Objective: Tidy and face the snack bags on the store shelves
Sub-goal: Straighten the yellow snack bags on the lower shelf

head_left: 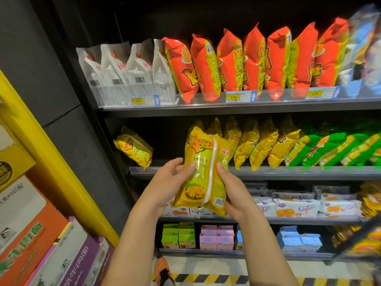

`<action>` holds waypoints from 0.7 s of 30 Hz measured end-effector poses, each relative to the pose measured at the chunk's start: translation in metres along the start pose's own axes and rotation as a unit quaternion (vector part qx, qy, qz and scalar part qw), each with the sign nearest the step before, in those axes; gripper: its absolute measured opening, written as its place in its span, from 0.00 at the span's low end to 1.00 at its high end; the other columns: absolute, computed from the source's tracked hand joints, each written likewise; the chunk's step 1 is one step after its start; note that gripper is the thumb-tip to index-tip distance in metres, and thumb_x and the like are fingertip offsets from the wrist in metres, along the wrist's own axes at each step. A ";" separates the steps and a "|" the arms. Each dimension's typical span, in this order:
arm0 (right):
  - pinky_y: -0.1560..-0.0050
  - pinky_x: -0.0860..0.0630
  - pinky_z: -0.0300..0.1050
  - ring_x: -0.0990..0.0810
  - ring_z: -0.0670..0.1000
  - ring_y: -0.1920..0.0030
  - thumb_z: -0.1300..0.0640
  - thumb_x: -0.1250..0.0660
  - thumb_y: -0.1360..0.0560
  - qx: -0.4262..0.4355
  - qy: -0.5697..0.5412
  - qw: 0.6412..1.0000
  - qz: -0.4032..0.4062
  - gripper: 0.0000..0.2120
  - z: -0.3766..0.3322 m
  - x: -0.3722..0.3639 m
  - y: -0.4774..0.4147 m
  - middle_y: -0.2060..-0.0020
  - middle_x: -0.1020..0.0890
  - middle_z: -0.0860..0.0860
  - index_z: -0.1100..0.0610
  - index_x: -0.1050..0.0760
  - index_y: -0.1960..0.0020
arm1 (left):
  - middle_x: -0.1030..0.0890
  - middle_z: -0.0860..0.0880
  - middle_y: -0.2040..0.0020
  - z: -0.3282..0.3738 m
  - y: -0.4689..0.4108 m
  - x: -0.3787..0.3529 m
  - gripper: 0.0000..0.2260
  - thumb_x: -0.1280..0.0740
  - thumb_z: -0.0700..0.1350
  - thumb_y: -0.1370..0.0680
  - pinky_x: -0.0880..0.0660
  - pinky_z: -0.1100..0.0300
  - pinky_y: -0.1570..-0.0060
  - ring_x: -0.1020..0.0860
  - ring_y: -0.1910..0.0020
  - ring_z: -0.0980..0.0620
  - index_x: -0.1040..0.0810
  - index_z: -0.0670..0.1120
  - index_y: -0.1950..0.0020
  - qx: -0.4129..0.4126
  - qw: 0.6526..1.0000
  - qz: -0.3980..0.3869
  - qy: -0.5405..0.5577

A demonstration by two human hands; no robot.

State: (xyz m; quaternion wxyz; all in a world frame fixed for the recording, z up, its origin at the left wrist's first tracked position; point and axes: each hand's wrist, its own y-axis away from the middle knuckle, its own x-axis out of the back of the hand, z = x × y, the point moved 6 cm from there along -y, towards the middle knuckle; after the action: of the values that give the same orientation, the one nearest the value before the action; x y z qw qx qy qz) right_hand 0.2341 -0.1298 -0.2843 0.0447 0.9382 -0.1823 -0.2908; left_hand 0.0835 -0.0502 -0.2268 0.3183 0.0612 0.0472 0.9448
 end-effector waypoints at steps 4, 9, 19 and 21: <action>0.39 0.18 0.53 0.16 0.55 0.36 0.56 0.29 0.23 0.094 0.098 0.990 -0.031 0.23 -0.009 0.003 0.001 0.37 0.15 0.54 0.55 0.27 0.29 | 0.17 0.58 0.36 -0.006 -0.006 0.008 0.28 0.23 0.45 0.22 0.18 0.46 0.38 0.18 0.37 0.57 0.27 0.60 0.24 -0.058 0.995 -0.013 -0.077; 0.44 0.18 0.48 0.14 0.51 0.43 0.64 0.18 0.31 0.136 0.289 0.948 0.009 0.24 -0.018 0.021 0.000 0.48 0.12 0.47 0.50 0.21 0.39 | 0.20 0.67 0.35 -0.006 -0.006 0.011 0.30 0.22 0.42 0.23 0.23 0.68 0.42 0.22 0.35 0.65 0.28 0.68 0.29 -0.147 0.971 -0.004 -0.191; 0.42 0.18 0.48 0.15 0.50 0.40 0.62 0.19 0.29 0.139 0.285 0.948 -0.011 0.26 -0.029 0.022 0.000 0.43 0.13 0.49 0.52 0.23 0.34 | 0.21 0.65 0.33 -0.004 -0.010 0.013 0.29 0.24 0.43 0.21 0.26 0.66 0.37 0.24 0.31 0.64 0.30 0.63 0.25 -0.159 0.969 -0.008 -0.191; 0.40 0.18 0.49 0.16 0.52 0.38 0.59 0.21 0.28 0.115 0.236 0.964 -0.027 0.27 -0.028 0.020 -0.001 0.40 0.14 0.49 0.53 0.25 0.32 | 0.18 0.60 0.35 -0.006 -0.011 0.012 0.28 0.23 0.45 0.22 0.21 0.58 0.38 0.20 0.34 0.59 0.28 0.59 0.26 -0.125 0.982 -0.034 -0.140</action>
State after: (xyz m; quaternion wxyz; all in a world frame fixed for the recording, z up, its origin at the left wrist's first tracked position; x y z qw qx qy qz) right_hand 0.2653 -0.1372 -0.2717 -0.0300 0.9836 -0.1733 -0.0390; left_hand 0.0795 -0.0345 -0.2328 0.3586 0.1509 -0.1146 0.9141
